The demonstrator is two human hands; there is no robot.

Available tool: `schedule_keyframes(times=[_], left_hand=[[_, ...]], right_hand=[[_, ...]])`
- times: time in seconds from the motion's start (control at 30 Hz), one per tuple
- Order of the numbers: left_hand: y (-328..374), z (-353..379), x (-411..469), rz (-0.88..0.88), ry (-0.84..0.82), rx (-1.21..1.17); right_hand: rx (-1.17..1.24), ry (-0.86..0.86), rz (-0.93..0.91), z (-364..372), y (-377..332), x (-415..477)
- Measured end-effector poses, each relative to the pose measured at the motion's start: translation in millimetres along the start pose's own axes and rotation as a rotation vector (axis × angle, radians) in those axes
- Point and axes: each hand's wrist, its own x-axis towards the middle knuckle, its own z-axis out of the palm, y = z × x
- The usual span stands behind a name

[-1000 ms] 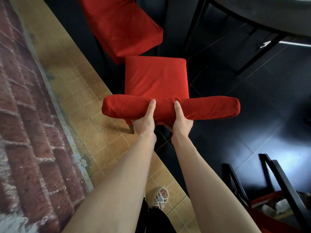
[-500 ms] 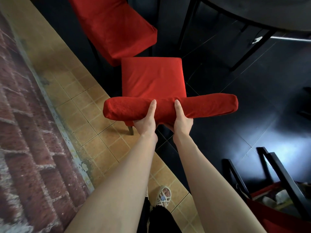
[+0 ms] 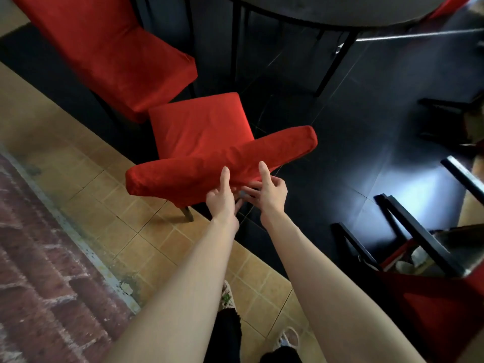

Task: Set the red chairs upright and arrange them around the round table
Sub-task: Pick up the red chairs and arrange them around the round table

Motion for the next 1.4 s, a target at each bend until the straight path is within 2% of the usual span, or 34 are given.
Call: schedule_keyframes(times=[0.3,0.57,0.73,1.0,1.4], left_hand=[[-65,64,-59,0.084,-0.192,0.239],[-171,127,-154,0.094,-0.392,0.406],[-270,159,-236,0.077,-0.562,0.521],[-426,201,-339,0.051,-0.718,0.642],[-606,254,-440,0.018,-0.915,0.909]], right_hand=[[0.071,0.189,-0.127,-129,-30,-13],[0.283,0.396,-0.171,-298,-44,-51],[0.368,0.524,-0.227,-429,-37,-88],[0.511,0.711,-0.278,-616,-15,-139],[0.672,0.983,-0.239,-811,31,-171]])
